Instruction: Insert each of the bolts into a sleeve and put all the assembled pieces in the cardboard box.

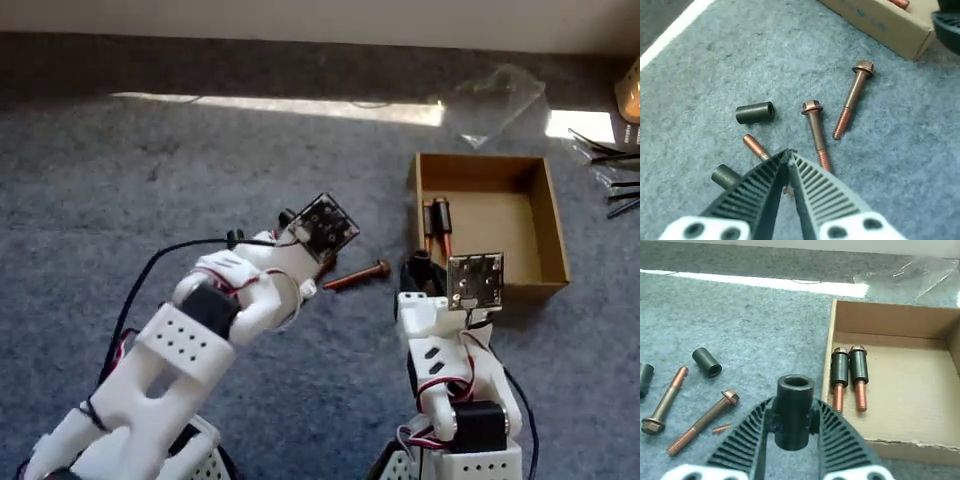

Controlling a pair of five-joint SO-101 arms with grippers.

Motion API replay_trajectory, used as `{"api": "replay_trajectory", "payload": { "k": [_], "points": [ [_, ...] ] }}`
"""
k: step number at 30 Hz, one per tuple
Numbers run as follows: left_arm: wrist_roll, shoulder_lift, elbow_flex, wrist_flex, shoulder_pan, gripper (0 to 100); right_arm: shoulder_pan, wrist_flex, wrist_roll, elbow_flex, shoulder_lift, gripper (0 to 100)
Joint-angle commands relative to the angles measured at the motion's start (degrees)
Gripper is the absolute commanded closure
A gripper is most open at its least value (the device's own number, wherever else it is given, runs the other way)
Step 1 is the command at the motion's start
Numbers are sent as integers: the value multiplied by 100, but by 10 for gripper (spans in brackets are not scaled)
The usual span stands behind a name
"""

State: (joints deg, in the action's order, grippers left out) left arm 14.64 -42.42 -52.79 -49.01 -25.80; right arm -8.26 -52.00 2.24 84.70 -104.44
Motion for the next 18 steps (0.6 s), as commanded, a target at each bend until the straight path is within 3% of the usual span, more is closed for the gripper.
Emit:
{"api": "replay_trajectory", "payload": {
  "k": [1, 4, 12, 18],
  "points": [
    [-624, 1499, 1121, 114, -75, 992, 154, 198, -70, 66, -31, 995],
    [-1178, 2396, 1763, 88, -92, 992, 154, 391, -70, 251, -31, 995],
    [-1222, 4497, 3389, -79, -101, 992, 154, 505, -70, 382, -31, 995],
    [-1222, 5622, 4980, -1424, -92, 934, 154, 497, -70, 382, -31, 995]
  ]
}}
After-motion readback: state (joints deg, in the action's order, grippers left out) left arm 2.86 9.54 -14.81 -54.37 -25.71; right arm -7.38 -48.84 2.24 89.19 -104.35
